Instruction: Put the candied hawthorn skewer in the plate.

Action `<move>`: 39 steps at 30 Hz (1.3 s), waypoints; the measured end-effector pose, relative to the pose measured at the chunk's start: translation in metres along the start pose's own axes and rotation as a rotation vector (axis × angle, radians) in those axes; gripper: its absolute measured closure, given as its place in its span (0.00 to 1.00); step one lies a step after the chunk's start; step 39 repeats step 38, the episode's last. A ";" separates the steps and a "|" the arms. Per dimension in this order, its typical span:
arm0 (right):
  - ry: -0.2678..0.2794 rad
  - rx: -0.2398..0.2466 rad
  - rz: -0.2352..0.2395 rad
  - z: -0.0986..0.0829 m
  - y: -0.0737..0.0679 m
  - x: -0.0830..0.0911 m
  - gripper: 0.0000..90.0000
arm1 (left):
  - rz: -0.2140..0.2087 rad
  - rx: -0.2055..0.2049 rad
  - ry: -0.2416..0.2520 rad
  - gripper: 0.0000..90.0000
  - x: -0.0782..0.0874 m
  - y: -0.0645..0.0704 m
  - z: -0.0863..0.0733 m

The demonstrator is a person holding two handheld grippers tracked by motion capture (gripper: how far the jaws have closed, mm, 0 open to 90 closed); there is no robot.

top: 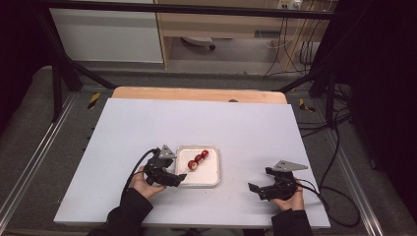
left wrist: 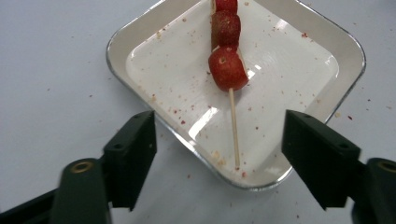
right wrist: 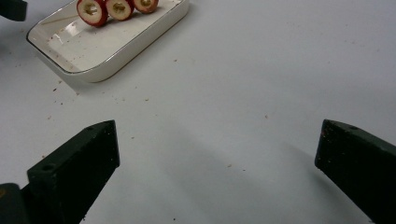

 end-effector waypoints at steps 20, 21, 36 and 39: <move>-0.018 0.010 0.001 -0.002 0.000 -0.001 0.00 | 0.008 0.086 0.108 0.13 0.043 -0.041 -0.074; -0.018 0.008 0.001 -0.002 0.000 -0.001 0.00 | 0.009 0.090 0.113 0.13 0.044 -0.043 -0.077; -0.033 0.012 0.008 -0.004 -0.002 -0.001 0.00 | 0.003 0.137 0.149 0.14 0.049 -0.060 -0.101; -0.034 0.014 0.009 -0.004 -0.001 -0.001 0.00 | 0.007 0.133 0.148 0.14 0.049 -0.060 -0.101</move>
Point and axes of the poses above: each handheld gripper's, and its own axes: x roughly backward along the jaws, z roughly out of its top, y roughly to its right, the point moved 7 cm from there along -x, roughly forward along the jaws, and after that the axes turned 1 degree about -z, right-handed, at the moved point
